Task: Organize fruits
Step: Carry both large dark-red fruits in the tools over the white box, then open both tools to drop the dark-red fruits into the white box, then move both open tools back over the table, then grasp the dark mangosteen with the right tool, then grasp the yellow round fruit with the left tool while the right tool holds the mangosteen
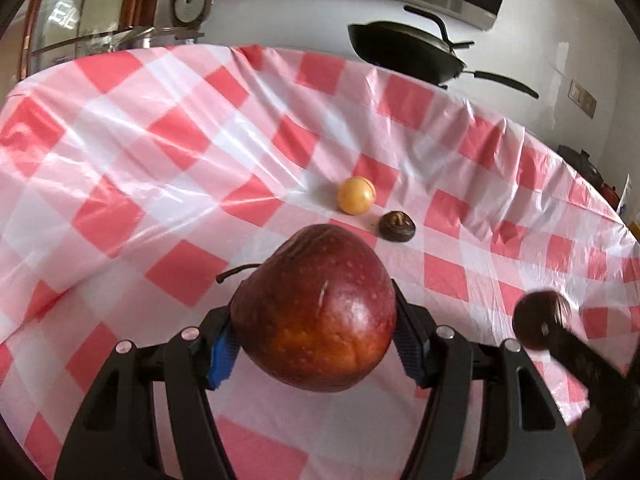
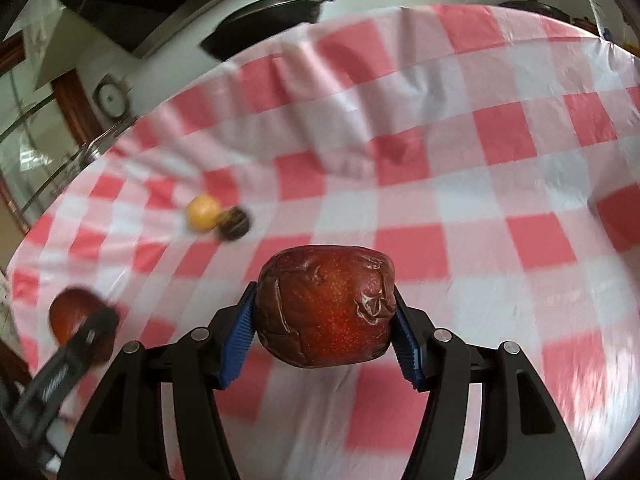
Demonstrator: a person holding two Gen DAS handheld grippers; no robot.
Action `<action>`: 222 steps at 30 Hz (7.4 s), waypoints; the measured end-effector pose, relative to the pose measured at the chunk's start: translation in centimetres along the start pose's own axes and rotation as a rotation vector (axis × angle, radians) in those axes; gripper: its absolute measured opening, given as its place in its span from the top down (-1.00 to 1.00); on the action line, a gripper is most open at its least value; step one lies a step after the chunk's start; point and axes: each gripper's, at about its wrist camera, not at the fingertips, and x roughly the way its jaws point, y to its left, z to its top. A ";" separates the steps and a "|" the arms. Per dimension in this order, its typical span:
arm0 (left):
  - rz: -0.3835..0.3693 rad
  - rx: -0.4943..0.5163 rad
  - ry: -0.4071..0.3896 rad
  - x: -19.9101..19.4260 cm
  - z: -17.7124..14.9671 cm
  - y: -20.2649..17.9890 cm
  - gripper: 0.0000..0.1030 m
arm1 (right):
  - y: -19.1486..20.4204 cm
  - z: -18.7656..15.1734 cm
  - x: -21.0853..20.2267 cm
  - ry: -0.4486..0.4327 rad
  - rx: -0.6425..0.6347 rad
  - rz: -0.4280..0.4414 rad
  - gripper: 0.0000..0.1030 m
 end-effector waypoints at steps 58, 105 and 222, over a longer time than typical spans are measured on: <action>0.483 -0.132 0.162 -25.5 -21.1 39.8 -0.27 | 37.7 -36.6 -14.6 0.456 -1.130 0.666 -0.16; 0.600 -0.052 0.014 -32.4 -15.2 39.5 -0.97 | 40.1 -33.5 -17.6 0.315 -1.143 0.785 -0.67; -0.049 0.242 0.067 15.0 8.1 -7.4 0.15 | -4.4 7.3 7.6 -0.044 0.214 -0.031 0.16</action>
